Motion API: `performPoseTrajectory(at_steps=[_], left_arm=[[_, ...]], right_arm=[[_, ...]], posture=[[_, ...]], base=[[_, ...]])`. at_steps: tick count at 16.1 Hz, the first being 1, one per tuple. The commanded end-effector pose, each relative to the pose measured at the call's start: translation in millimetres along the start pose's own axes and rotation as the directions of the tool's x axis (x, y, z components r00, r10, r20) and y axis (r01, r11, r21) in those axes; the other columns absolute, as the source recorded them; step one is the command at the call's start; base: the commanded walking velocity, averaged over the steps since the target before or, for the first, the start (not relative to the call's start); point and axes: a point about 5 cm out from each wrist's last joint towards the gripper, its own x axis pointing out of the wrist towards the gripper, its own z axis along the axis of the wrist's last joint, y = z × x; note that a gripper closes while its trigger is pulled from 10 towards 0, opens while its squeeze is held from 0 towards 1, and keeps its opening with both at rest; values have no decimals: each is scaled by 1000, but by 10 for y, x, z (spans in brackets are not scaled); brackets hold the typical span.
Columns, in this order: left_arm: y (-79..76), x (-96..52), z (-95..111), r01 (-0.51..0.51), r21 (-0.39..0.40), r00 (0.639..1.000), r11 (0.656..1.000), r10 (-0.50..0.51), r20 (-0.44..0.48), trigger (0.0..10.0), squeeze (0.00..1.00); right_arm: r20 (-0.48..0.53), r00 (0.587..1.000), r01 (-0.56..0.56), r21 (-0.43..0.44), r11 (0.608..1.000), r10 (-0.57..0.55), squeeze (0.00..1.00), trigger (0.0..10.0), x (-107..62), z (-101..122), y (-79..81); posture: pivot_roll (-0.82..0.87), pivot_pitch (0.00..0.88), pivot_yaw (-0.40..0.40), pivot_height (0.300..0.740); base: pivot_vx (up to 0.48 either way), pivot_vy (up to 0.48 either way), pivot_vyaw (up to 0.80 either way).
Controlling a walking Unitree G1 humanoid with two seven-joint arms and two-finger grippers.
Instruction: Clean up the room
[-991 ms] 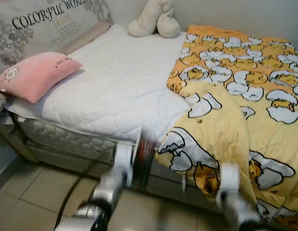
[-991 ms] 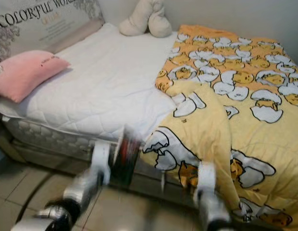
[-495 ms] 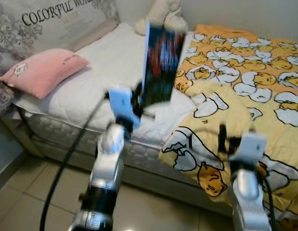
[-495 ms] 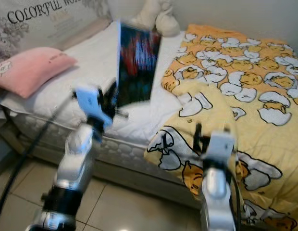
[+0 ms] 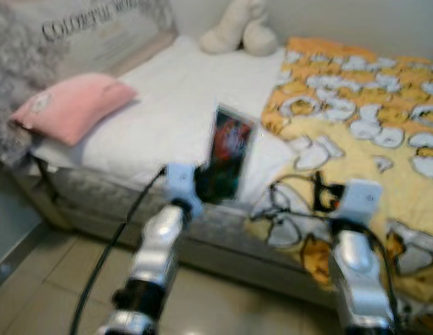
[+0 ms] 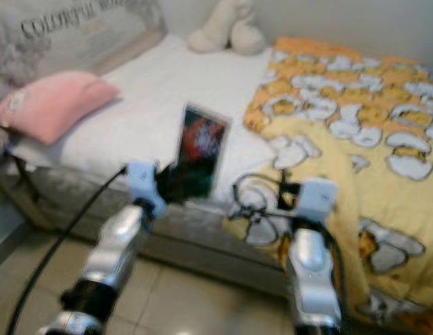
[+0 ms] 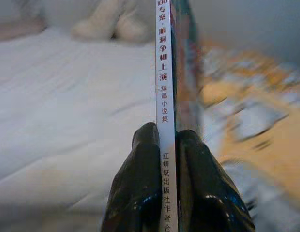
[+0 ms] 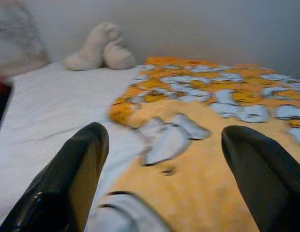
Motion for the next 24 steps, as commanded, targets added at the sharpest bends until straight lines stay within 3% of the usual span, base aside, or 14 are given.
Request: performPoseTrajectory(at_steps=[1, 8, 11, 15, 18, 24], left_arm=[[3, 79, 131, -21, -49, 999, 999, 23, 42, 10000, 0], [80, 210, 265, 13, -8, 997, 1000, -12, 75, 10000, 0], [83, 223, 226, 24, 12, 998, 1000, -25, 50, 10000, 0], [47, 216, 242, 35, -33, 997, 999, -33, 76, 10000, 0], [45, 248, 254, 44, -13, 996, 999, -43, 76, 10000, 0], [116, 246, 279, 20, -10, 996, 1000, -20, 86, 10000, 0]], right_arm=[[-20, 1000, 24, -15, 1000, -24, 0, 10000, -6, -48, -101], [-130, 987, 90, -8, 996, -91, 0, 10000, -88, -329, -258], [-120, 990, 69, -18, 997, -71, 0, 10000, -104, -320, -218], [-137, 990, 30, -20, 999, -33, 0, 10000, -103, -365, -154], [-128, 991, -43, -11, 999, 42, 0, 10000, -70, -347, -15], [-169, 986, -3, 15, 1000, 6, 0, 10000, -96, -429, -69]], posture=[[104, 0, 35, 740], [99, 0, 42, 740], [93, 0, 44, 740], [93, 0, 44, 740], [96, 0, 40, 740], [104, 0, 37, 740]], base=[[0, 476, 0], [0, 478, 0], [0, 480, 0], [225, 0, 0], [453, 0, 0], [441, 0, 0]])
